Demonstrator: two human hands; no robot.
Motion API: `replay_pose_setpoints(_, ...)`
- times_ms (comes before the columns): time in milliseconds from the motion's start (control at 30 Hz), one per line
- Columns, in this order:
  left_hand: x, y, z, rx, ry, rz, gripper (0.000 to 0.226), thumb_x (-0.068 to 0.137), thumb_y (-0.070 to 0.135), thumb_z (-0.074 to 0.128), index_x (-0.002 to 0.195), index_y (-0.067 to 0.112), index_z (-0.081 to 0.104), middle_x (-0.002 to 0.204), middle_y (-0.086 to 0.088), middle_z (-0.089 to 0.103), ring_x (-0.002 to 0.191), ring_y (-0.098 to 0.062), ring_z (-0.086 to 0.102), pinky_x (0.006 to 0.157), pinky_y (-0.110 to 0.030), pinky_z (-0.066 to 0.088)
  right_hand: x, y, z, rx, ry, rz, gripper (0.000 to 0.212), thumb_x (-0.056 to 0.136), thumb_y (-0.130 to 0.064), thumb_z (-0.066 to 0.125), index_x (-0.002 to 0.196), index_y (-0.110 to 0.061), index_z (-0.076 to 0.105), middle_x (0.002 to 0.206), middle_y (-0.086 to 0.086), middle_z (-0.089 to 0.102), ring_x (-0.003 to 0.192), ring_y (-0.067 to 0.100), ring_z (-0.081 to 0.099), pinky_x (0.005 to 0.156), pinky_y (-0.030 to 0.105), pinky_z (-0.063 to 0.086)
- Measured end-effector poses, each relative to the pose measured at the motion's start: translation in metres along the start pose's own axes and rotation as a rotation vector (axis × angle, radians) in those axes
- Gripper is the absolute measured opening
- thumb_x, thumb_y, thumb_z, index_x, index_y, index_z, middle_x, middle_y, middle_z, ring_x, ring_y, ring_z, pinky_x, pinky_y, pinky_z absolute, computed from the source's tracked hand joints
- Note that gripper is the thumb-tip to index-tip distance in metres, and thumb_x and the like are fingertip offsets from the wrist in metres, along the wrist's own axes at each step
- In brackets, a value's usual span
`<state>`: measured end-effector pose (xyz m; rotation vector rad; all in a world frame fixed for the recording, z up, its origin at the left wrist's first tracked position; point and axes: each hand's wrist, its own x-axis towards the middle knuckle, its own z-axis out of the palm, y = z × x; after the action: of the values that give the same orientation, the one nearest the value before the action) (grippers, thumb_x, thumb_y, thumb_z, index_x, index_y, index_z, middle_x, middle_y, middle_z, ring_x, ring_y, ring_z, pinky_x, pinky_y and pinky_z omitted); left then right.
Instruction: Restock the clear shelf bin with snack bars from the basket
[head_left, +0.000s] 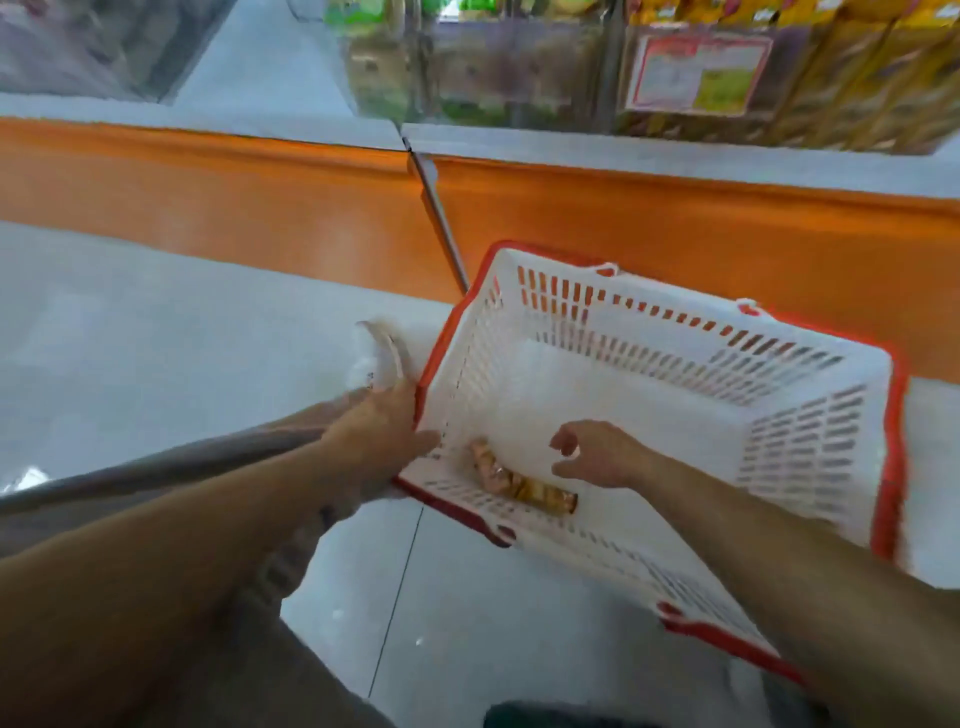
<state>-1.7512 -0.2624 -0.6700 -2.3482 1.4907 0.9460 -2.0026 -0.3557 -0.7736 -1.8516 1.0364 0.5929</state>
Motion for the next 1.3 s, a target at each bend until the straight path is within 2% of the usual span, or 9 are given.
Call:
replay_pose_setpoints(100, -0.001, -0.021, 0.023, -0.189, -0.053, 0.036, 0.033, 0.095, 0.022, 0.065, 0.119, 0.029, 0.042, 0.096, 0.004, 0.067, 0.078, -0.010, 0.069, 0.057, -0.021, 0.059, 0.033, 0.005, 0.041, 0.025, -0.108, 0.059, 0.056, 0.094, -0.042, 0.058, 0.143, -0.018, 0.047, 0.141, 0.003, 0.055, 0.121, 0.023, 0.055, 0.097, 0.030, 0.044)
replay_pose_setpoints(367, 0.008, -0.032, 0.027, -0.156, -0.097, 0.051, 0.027, 0.095, 0.029, 0.064, 0.115, 0.028, 0.047, 0.095, 0.004, 0.070, 0.078, -0.011, 0.072, 0.066, -0.034, 0.065, 0.074, 0.003, 0.071, 0.235, -0.192, 0.131, 0.052, 0.104, -0.051, 0.035, 0.142, -0.019, 0.049, 0.144, 0.012, 0.050, 0.127, 0.031, 0.051, 0.105, 0.039, 0.040)
replay_pose_setpoints(500, 0.011, -0.030, 0.024, -0.111, -0.104, 0.035, 0.027, 0.091, 0.033, 0.064, 0.111, 0.025, 0.047, 0.095, 0.004, 0.070, 0.075, -0.012, 0.070, 0.067, -0.037, 0.064, 0.085, 0.001, 0.075, 0.287, -0.175, 0.177, 0.073, 0.085, -0.078, 0.046, 0.113, -0.012, 0.060, 0.110, 0.006, 0.063, 0.091, 0.022, 0.060, 0.068, 0.030, 0.043)
replay_pose_setpoints(600, 0.011, -0.027, 0.023, -0.099, -0.105, 0.024, 0.031, 0.090, 0.037, 0.064, 0.111, 0.022, 0.047, 0.101, -0.002, 0.071, 0.081, -0.019, 0.071, 0.075, -0.045, 0.063, 0.088, 0.009, 0.074, 0.337, -0.124, 0.129, 0.055, 0.082, -0.070, 0.061, 0.095, -0.017, 0.063, 0.087, -0.002, 0.063, 0.079, 0.018, 0.062, 0.056, 0.026, 0.041)
replay_pose_setpoints(767, 0.015, -0.022, 0.017, -0.079, -0.132, 0.021, 0.030, 0.090, 0.040, 0.066, 0.108, 0.024, 0.046, 0.101, 0.000, 0.068, 0.079, -0.011, 0.066, 0.064, -0.028, 0.057, 0.080, 0.014, 0.064, 0.336, -0.137, 0.095, 0.041, 0.081, -0.056, 0.069, 0.103, -0.022, 0.072, 0.103, -0.001, 0.069, 0.090, 0.013, 0.065, 0.069, 0.026, 0.052)
replay_pose_setpoints(867, 0.020, -0.011, 0.005, -0.073, -0.102, -0.020, 0.038, 0.088, 0.046, 0.066, 0.114, 0.022, 0.051, 0.109, -0.002, 0.068, 0.093, -0.021, 0.067, 0.081, -0.040, 0.060, 0.063, 0.025, 0.043, 0.405, -0.104, 0.114, 0.032, 0.083, -0.051, 0.071, 0.097, -0.022, 0.074, 0.093, 0.000, 0.072, 0.081, 0.014, 0.069, 0.065, 0.027, 0.056)
replay_pose_setpoints(1033, 0.017, 0.028, -0.020, -0.089, 0.352, 0.132, 0.053, 0.082, 0.048, 0.058, 0.129, 0.026, 0.050, 0.124, 0.006, 0.056, 0.114, -0.020, 0.055, 0.086, -0.037, 0.047, 0.024, 0.018, -0.012, 0.850, -0.030, 0.026, 0.016, 0.091, -0.027, 0.066, 0.097, -0.013, 0.073, 0.092, 0.015, 0.075, 0.075, 0.028, 0.075, 0.062, 0.033, 0.059)
replay_pose_setpoints(1167, 0.014, 0.062, -0.028, -0.400, 0.288, 0.084, 0.062, 0.087, 0.060, 0.060, 0.136, 0.025, 0.049, 0.119, 0.013, 0.057, 0.105, -0.014, 0.059, 0.076, -0.027, 0.044, -0.001, -0.030, -0.037, 1.182, 0.029, -0.179, 0.026, 0.092, -0.019, 0.059, 0.116, -0.011, 0.067, 0.102, 0.017, 0.073, 0.086, 0.036, 0.072, 0.070, 0.040, 0.055)
replay_pose_setpoints(1300, 0.006, 0.082, -0.033, -0.771, 0.152, 0.013, 0.058, 0.087, 0.070, 0.052, 0.130, 0.032, 0.050, 0.118, 0.003, 0.069, 0.107, -0.023, 0.069, 0.091, -0.050, 0.058, -0.023, -0.075, -0.043, 1.407, 0.061, -0.394, 0.029, 0.092, -0.012, 0.064, 0.121, -0.011, 0.067, 0.105, 0.014, 0.072, 0.098, 0.039, 0.069, 0.066, 0.035, 0.054)
